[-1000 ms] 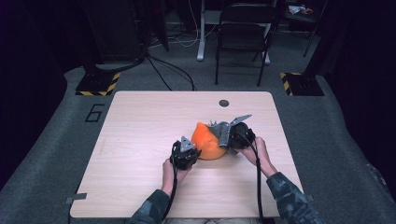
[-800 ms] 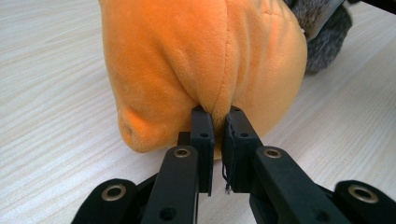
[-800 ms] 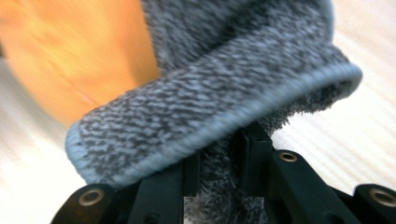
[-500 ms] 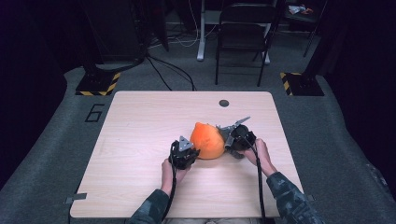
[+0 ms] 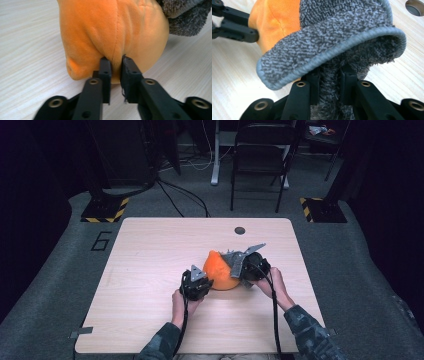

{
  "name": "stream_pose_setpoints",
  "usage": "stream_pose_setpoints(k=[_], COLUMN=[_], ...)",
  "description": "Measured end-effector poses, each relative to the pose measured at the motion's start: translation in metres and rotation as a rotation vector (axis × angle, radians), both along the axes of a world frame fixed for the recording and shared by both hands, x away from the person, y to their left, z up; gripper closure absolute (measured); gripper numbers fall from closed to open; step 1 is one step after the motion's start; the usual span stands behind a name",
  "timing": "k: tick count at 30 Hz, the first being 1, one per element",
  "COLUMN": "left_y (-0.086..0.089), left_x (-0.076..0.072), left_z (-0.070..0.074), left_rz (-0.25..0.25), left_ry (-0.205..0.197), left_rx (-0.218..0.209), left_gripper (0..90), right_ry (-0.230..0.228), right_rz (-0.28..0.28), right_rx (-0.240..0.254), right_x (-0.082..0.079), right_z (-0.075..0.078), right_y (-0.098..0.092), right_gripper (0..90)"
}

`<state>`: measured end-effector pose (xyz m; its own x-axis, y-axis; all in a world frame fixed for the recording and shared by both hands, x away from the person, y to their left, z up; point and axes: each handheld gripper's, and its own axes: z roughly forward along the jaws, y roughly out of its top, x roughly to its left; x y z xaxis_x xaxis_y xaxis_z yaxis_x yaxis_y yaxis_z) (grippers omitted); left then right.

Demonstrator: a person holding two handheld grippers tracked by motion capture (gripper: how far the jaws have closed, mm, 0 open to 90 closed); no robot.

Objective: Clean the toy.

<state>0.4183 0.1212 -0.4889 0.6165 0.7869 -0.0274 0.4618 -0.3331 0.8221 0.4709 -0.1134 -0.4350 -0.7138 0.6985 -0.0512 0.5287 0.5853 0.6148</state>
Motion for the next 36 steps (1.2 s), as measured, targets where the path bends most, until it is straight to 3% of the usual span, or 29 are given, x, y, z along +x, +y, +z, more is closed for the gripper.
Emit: stream_pose_setpoints(k=[4,6,9,11,16,21,24,29,31,33,36], left_y=[-0.004,-0.006,-0.008,-0.008,-0.010,-0.008,-0.005,-0.005,-0.007,-0.009,-0.008], left_x=[-0.001,-0.001,0.000,0.000,0.000,0.000,0.000,-0.008,-0.009,-0.008,-0.008], left_z=[0.001,-0.001,-0.004,-0.008,-0.015,-0.010,-0.001,0.016,0.018,0.017,0.015], left_rz=[0.006,0.012,0.021,0.013,0.007,0.006,0.006,-0.004,-0.016,-0.023,-0.021], left_ry=[-0.037,-0.067,-0.088,-0.103,-0.121,-0.110,-0.081,-0.050,-0.032,-0.023,-0.013], left_rx=[0.067,0.105,0.109,0.094,0.099,0.065,0.002,-0.066,-0.082,-0.070,-0.072], left_gripper=[53.4,49.7,48.8,51.7,77.2,84.0,84.8,85.2,85.2,85.2,85.1], right_ry=[-0.007,-0.001,-0.012,-0.011,-0.020,-0.025,-0.018,-0.031,-0.047,-0.067,-0.082], right_rz=[-0.012,-0.004,0.006,0.010,0.010,0.003,-0.006,-0.020,-0.015,-0.004,0.016], right_rx=[0.014,0.016,0.008,0.010,0.024,0.036,0.060,0.095,0.142,0.172,0.184], right_x=[0.004,0.005,0.005,0.006,0.005,0.005,0.007,0.006,0.003,-0.002,-0.010], right_z=[-0.004,-0.005,-0.005,-0.006,-0.006,-0.004,0.001,0.012,0.022,0.030,0.033], right_y=[-0.005,-0.006,-0.006,-0.006,-0.004,-0.006,-0.011,-0.018,-0.019,-0.016,-0.005], right_gripper=[74.3,74.3,74.4,74.4,74.4,74.3,74.4,74.4,74.4,74.4,74.0])
